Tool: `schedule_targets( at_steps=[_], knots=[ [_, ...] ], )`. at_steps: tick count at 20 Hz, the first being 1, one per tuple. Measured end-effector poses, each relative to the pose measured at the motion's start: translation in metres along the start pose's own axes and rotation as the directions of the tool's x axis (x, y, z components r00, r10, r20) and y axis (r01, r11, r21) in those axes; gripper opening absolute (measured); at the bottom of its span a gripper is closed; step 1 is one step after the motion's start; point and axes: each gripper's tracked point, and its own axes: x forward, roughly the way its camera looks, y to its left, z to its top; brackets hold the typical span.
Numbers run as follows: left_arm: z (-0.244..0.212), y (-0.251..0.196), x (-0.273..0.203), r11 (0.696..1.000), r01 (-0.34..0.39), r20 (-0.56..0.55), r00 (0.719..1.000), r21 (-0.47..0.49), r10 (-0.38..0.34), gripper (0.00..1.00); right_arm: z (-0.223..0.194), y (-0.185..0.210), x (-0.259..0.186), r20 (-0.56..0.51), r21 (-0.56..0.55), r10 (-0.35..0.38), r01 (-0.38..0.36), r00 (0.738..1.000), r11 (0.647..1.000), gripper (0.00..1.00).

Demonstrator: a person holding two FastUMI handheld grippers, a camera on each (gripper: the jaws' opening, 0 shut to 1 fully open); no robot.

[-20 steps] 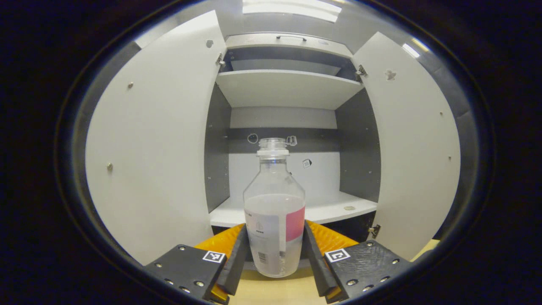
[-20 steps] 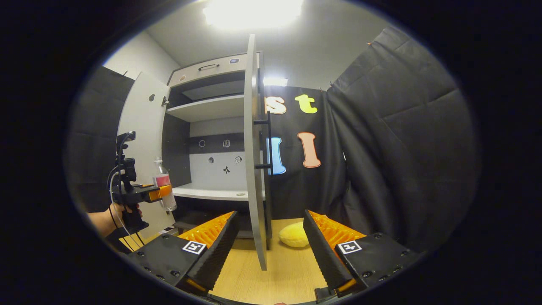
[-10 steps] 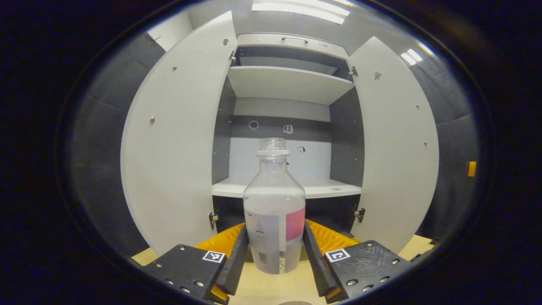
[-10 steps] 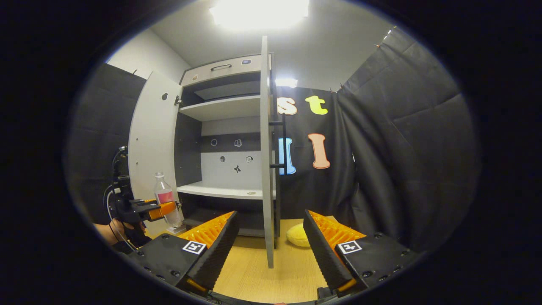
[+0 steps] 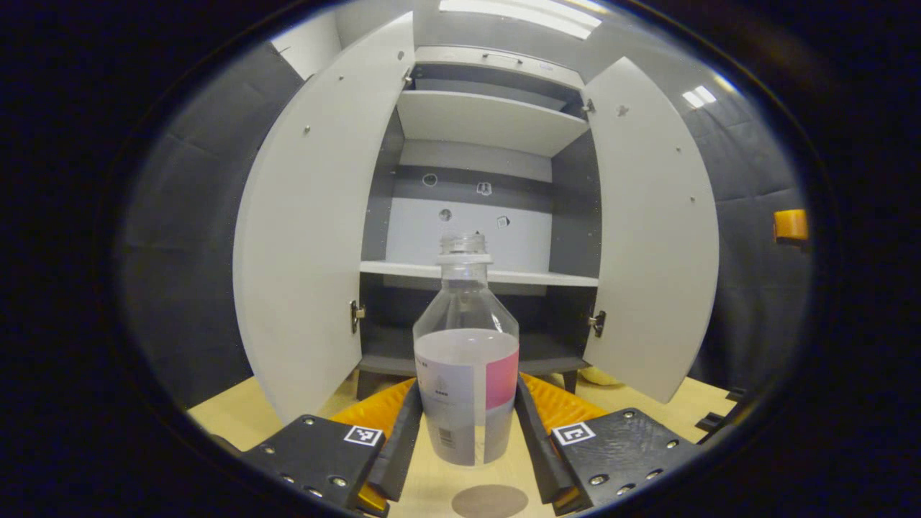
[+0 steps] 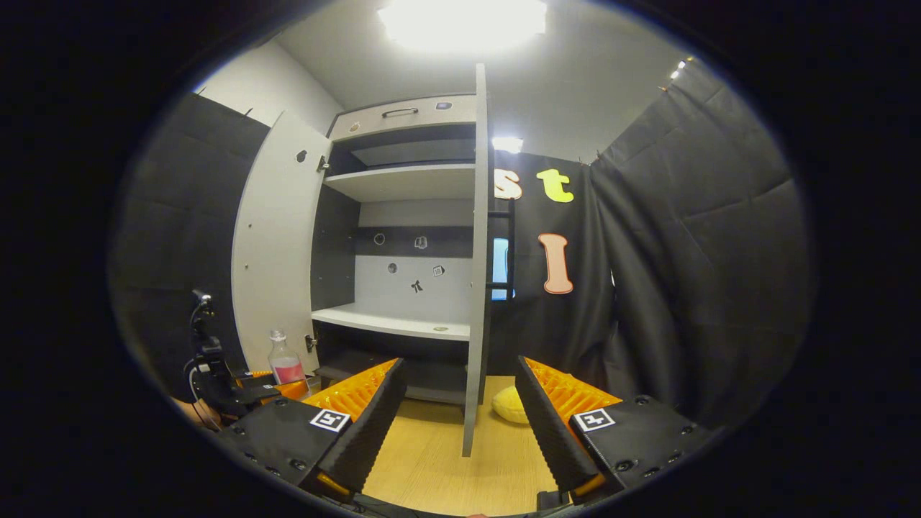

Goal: Grasp the bottle in the cabinet with the left hand and place it on the coaster, then close the right door with the right hand and the left door with the left hand.

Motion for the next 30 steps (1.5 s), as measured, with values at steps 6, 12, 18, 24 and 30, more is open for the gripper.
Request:
schedule_targets(
  at_steps=[6,12,18,24,30],
  knots=[
    [-0.056,-0.018,-0.005,0.999,0.040,-0.068,0.997,0.007,-0.040,0.70,-0.016,0.006,0.004,-0.041,-0.006,0.012,-0.013,0.999,1.000,0.96],
    [-0.107,-0.035,-0.006,0.998,0.056,-0.129,0.990,0.010,-0.054,0.70,-0.018,0.002,0.006,-0.055,-0.015,0.021,-0.022,0.998,1.000,0.96],
    [-0.141,-0.035,-0.006,1.000,0.021,-0.150,0.988,0.012,-0.019,0.70,-0.021,-0.002,0.006,-0.073,-0.041,0.025,-0.028,0.997,0.999,0.96],
    [-0.156,-0.036,-0.015,1.000,0.003,-0.157,0.988,0.014,-0.001,0.70,-0.019,-0.005,0.006,-0.064,-0.055,0.024,-0.028,0.998,0.998,0.98],
    [-0.155,-0.037,-0.023,0.999,-0.013,-0.189,0.982,0.045,0.022,0.72,-0.023,-0.006,0.004,-0.074,-0.028,0.025,-0.027,0.997,0.999,0.98]
  ],
)
